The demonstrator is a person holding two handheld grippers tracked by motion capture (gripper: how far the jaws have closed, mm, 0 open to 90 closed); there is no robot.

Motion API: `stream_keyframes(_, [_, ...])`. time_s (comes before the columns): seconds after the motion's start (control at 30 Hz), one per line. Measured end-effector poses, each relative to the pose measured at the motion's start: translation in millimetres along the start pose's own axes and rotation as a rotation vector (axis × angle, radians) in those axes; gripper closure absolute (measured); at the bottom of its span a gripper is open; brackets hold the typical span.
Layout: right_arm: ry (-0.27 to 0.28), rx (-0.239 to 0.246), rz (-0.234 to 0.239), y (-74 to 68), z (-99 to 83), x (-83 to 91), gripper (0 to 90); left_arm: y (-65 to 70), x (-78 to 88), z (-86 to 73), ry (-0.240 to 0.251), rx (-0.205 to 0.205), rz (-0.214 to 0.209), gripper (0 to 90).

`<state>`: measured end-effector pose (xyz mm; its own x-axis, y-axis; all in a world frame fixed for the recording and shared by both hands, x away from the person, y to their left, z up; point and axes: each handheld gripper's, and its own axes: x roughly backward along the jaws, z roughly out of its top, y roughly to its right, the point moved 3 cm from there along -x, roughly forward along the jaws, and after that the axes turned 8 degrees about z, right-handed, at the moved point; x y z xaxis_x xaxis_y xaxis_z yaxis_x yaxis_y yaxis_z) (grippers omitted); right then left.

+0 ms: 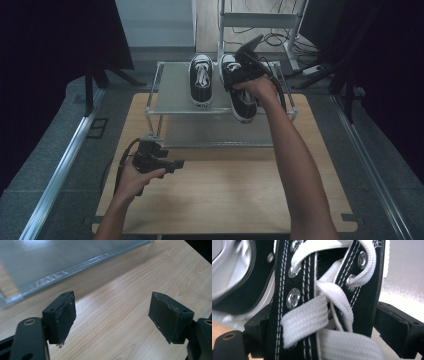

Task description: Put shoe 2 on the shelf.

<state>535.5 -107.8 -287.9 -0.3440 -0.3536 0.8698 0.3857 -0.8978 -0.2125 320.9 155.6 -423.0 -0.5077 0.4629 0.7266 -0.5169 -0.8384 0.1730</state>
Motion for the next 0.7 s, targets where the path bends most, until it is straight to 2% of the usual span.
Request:
stream_keyframes(0.07, [-0.007, -0.030, -0.026, 0.6, 13.0, -6.7, 10.7, 0.3, 1.0, -2.6, 0.009, 0.002, 0.006, 22.1])
stream_keyframes(0.1, [-0.007, -0.030, -0.026, 0.6, 13.0, -6.7, 10.7, 0.3, 1.0, -2.6, 0.009, 0.002, 0.006, 22.1])
stream_keyframes(0.17, [-0.010, -0.065, -0.036, 1.6, 25.6, -15.2, 10.6, 0.8, 1.7, -4.2, 0.017, 0.004, 0.006, 22.1])
stream_keyframes(0.4, [-0.019, -0.131, -0.062, 9.1, 47.1, -34.2, 10.6, -0.2, 1.2, -10.8, 0.028, 0.010, 0.007, 22.1])
stream_keyframes(0.6, [-0.027, -0.151, -0.080, 8.3, 63.1, -50.2, 10.5, -5.3, -2.2, -16.9, 0.025, 0.024, 0.011, 22.1])
stream_keyframes(0.7, [-0.031, -0.165, -0.078, 7.2, 64.4, -56.3, 10.4, -6.9, -1.8, -18.5, 0.028, 0.030, 0.010, 22.1])
